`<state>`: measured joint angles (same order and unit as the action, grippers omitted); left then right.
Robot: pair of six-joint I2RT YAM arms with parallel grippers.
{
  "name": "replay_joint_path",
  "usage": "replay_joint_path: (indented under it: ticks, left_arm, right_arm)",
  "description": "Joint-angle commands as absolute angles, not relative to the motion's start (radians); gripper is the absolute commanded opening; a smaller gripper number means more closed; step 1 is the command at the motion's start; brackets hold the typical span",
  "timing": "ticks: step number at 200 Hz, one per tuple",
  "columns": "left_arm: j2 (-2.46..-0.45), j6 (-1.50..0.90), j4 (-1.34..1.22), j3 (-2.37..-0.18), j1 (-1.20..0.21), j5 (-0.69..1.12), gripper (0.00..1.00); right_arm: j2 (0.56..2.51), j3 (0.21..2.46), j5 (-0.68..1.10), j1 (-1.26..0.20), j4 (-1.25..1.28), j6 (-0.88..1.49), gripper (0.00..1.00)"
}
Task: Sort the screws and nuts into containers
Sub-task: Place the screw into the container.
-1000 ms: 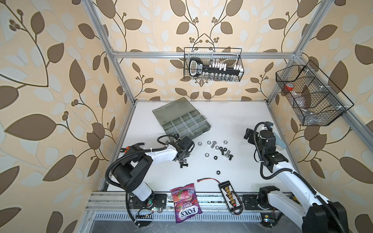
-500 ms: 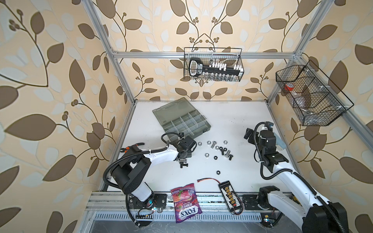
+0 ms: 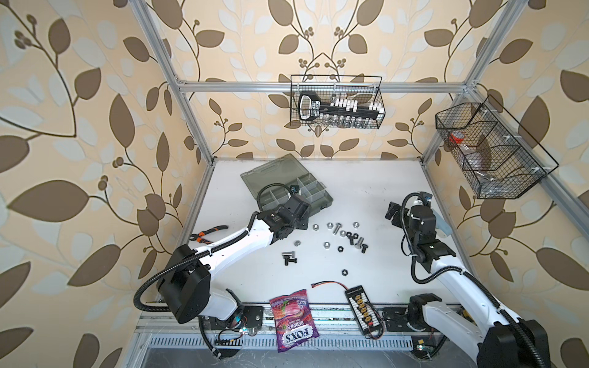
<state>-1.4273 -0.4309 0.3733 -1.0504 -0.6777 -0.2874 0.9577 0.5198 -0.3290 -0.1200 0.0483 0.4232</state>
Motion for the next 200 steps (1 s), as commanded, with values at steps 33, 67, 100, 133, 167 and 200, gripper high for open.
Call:
replay_joint_path:
  ticks: [33,67,100,133,167,200]
  left_arm:
    - [-1.547,-0.292,0.319,-1.153,-0.535,-0.206,0.0]
    - [-1.583,-0.276,0.314,-1.146,-0.505,-0.193,0.0]
    - [-1.603,-0.244,0.286,-1.113,-0.477,-0.182,0.0]
    - [-1.646,-0.208,0.257,-1.102,-0.445,-0.151,0.0]
    - [-1.672,-0.166,0.236,-1.092,-0.445,-0.122,0.0]
    - [-1.692,-0.131,0.227,-1.092,-0.445,-0.114,0.0]
  right_arm:
    - [0.933,0.512,-0.333,-0.123,0.054,0.433,1.0]
    - [0.93,0.512,-0.339,-0.124,0.052,0.432,1.0]
    - [0.949,0.517,-0.325,-0.123,0.058,0.434,1.0]
    - [0.954,0.516,-0.321,-0.123,0.061,0.436,1.0]
    - [0.966,0.52,-0.319,-0.124,0.071,0.434,1.0]
    - [0.977,0.522,-0.314,-0.123,0.071,0.435,1.0]
